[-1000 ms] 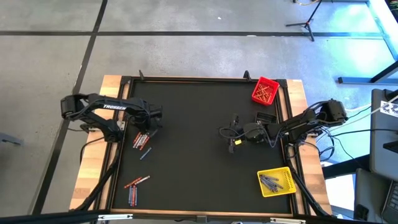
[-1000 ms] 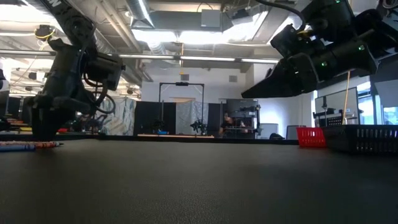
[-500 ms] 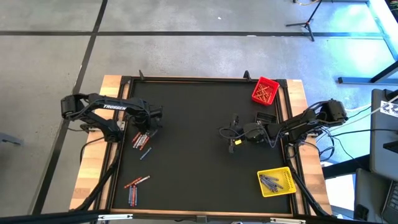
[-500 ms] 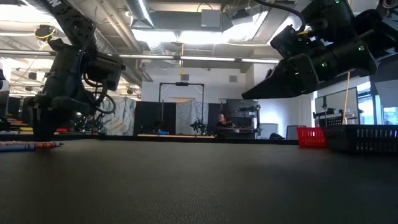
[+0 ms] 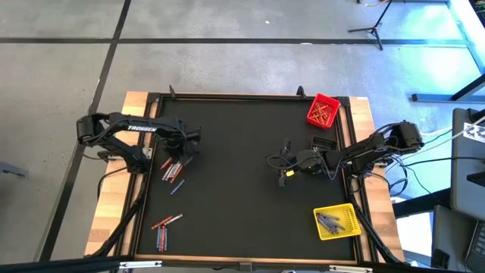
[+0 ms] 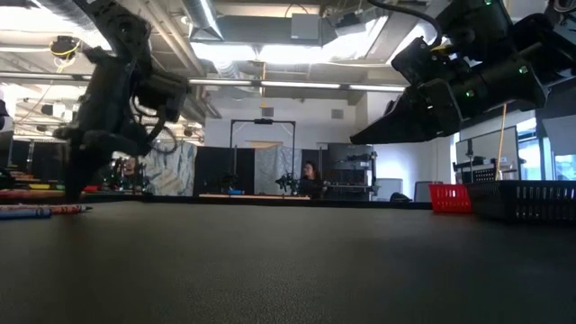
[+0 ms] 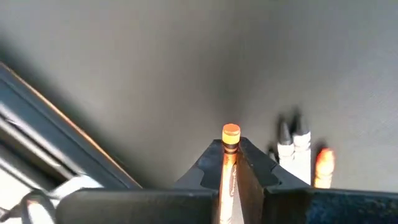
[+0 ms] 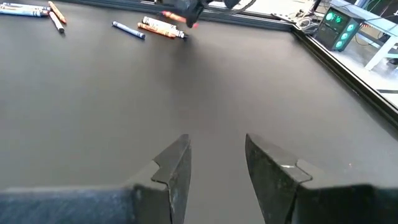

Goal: Sort crayons
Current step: Put the orange crayon into the red bin

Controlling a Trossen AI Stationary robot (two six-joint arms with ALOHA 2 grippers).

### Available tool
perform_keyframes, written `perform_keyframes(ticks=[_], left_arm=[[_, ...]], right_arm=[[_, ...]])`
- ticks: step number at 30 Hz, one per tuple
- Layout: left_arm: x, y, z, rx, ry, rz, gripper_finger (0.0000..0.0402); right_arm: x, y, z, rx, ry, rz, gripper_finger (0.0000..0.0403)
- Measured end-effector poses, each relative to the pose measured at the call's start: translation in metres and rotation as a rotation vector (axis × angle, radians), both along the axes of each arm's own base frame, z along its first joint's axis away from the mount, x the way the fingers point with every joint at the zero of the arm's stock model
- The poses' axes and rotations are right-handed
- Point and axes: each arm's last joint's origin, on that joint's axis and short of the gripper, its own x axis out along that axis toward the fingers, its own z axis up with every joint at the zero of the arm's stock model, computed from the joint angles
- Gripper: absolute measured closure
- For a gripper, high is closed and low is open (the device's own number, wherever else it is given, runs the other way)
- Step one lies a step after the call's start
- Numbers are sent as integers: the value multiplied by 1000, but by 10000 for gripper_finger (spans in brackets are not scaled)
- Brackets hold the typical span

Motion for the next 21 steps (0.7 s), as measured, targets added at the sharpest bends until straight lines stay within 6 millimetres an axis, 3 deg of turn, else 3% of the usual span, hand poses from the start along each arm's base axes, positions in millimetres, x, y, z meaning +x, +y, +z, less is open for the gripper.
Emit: perform_keyframes(ticks=[7, 13, 21], left_arm=[[13, 4, 30, 84, -45, -56, 387], [28, -2, 55, 190, -153, -166, 387], [60, -16, 61, 347, -430, -359, 387]], right_arm=[[0, 0, 0, 0, 5, -1, 249], [0, 0, 0, 19, -3, -8, 207], [0, 0, 1, 19, -10, -8, 176]])
